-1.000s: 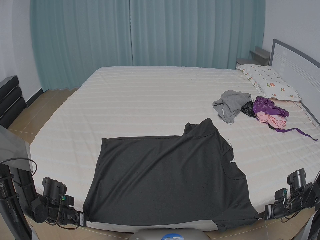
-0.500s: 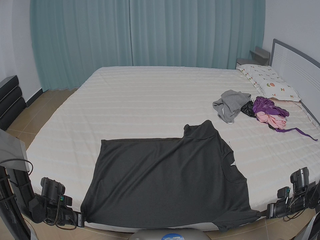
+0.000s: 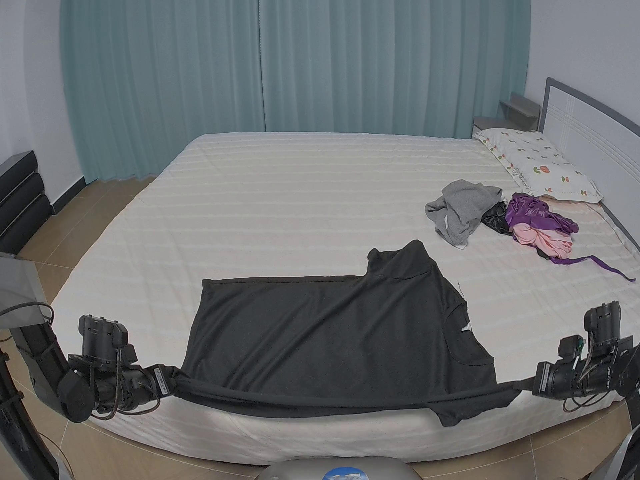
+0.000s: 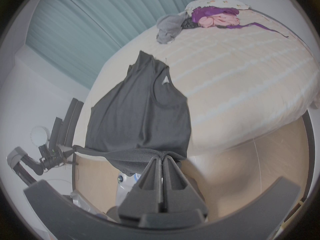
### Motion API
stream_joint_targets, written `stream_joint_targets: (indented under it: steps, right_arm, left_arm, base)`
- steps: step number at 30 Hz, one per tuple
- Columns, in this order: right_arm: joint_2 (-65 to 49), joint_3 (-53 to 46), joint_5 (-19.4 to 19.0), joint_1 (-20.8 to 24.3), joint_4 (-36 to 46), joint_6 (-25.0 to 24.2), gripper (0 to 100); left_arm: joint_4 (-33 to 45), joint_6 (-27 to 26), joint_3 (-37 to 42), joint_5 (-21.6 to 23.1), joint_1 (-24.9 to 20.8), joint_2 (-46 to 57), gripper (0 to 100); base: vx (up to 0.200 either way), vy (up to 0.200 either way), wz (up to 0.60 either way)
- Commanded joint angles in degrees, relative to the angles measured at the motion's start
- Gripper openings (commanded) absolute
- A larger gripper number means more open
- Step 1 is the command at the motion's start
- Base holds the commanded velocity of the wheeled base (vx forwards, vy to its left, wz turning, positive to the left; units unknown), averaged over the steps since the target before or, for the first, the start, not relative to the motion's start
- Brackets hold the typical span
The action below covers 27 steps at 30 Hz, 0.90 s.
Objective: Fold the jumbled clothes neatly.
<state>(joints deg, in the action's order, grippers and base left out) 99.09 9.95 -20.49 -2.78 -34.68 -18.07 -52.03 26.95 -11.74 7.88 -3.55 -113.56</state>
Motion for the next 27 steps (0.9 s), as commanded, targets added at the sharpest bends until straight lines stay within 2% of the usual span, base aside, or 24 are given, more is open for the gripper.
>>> stream_joint_targets:
  steps: [1, 13, 23, 27]
  right_arm:
    - [0.67, 4.64, 1.16, 0.14, 0.40, -1.45, 0]
    - [0.93, 5.52, 1.60, 0.23, -0.21, -1.62, 0]
    - [-0.21, 4.64, 1.60, 1.72, -0.21, -1.53, 0]
    - [-1.26, 4.64, 1.68, 1.99, -0.12, -1.62, 0]
  left_arm:
    - [-0.09, 1.35, -2.67, -0.23, 0.03, 0.79, 0]
    - [0.88, 1.35, -2.94, -0.40, -0.06, 5.45, 0]
    - [12.83, -0.41, -2.85, -1.02, -0.14, 12.92, 0]
    - [15.47, -1.03, -3.55, -1.11, -0.06, 13.01, 0]
  base:
    - [0.000, 0.000, 0.00]
    - [0.000, 0.000, 0.00]
    - [0.000, 0.000, 0.00]
    - [0.000, 0.000, 0.00]
